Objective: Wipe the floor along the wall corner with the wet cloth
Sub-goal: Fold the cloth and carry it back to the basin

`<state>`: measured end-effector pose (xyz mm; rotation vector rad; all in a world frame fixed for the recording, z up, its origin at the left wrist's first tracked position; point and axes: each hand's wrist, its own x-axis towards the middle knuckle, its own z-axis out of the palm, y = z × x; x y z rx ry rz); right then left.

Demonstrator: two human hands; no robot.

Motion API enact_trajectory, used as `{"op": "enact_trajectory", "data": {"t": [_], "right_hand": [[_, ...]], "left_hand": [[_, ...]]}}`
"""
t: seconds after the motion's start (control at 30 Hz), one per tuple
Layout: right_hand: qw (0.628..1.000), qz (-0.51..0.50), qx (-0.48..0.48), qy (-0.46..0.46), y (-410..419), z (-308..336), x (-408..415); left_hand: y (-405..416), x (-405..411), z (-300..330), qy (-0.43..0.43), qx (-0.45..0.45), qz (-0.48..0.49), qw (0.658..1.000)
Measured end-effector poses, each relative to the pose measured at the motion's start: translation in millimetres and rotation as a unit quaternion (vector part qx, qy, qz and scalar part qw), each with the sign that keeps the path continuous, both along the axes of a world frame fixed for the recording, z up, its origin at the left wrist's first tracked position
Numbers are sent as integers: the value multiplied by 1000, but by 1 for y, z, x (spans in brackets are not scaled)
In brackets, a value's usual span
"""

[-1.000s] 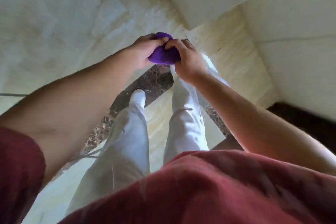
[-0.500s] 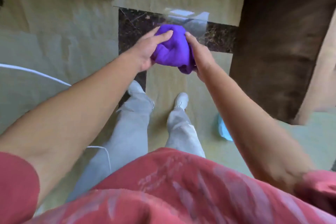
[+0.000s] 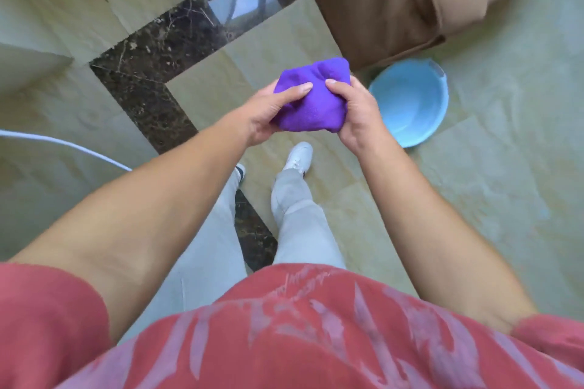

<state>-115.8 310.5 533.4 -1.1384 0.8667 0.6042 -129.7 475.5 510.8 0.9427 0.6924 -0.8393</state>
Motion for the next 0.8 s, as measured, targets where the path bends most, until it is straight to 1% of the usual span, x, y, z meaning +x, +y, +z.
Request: {"op": "enact_trajectory", "data": {"t": [0.07,0.1,0.23,0.33,0.47,0.63,0.8], "right_hand": [[998,-55,22,-9,-44,-2,-9],[996,-82,18,-13,-70,-4,-14],[989,-139,-43,-31,-150,-20,-31],[983,-165,-77,-7,-196,-34,-42],[981,-183,-41,52,-241,-44,-48],[975,-212,-41,57,-285,-50,-39],[962,-264,-37,57,-319,-72,-18]], "left_hand": [[-42,2,-3,16,-24,-41,999],[-67,4,-5,20,-33,-60,997],[-144,19,-16,16,-20,-134,991],[-195,36,-24,17,-22,-186,982],[-247,60,-32,28,-28,-252,967],[-294,103,-45,40,-42,-357,932],[-338,142,-70,49,-47,-418,906]]}}
